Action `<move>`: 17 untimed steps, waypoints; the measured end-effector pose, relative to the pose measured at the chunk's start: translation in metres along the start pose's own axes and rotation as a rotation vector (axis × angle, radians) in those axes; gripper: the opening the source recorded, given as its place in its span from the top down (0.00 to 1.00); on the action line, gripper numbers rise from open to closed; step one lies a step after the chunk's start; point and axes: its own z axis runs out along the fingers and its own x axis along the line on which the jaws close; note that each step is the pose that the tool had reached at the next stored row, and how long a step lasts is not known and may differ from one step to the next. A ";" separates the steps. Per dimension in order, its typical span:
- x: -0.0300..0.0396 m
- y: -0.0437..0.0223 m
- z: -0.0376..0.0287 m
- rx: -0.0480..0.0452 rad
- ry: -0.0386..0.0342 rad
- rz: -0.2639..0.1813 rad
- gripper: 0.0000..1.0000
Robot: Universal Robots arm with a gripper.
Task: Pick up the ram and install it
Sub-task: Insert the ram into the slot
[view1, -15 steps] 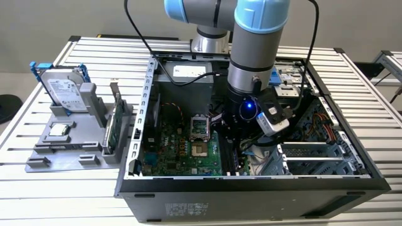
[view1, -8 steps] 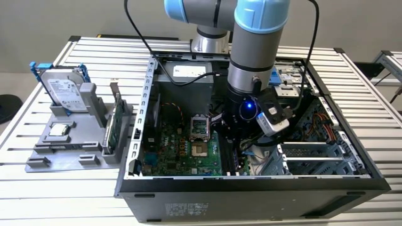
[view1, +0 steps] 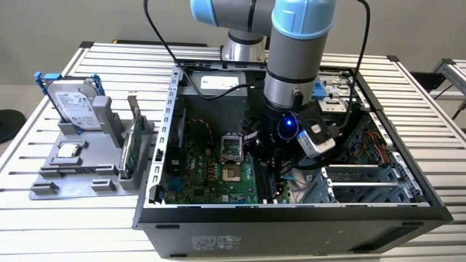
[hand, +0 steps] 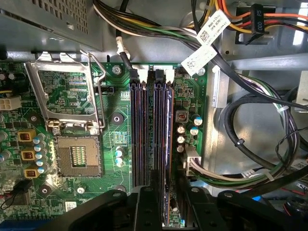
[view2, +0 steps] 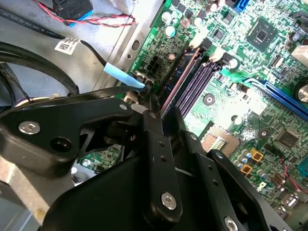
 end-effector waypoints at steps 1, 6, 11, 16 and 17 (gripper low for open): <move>0.0000 -0.0001 -0.0006 -0.0001 0.0000 0.000 0.00; -0.0005 -0.0026 -0.0136 -0.0001 0.0002 0.001 0.00; -0.0012 -0.0055 -0.0286 -0.0005 0.0004 0.002 0.00; -0.0012 -0.0057 -0.0298 0.0017 0.0004 0.002 1.00; -0.0012 -0.0057 -0.0298 0.0023 0.0004 0.002 1.00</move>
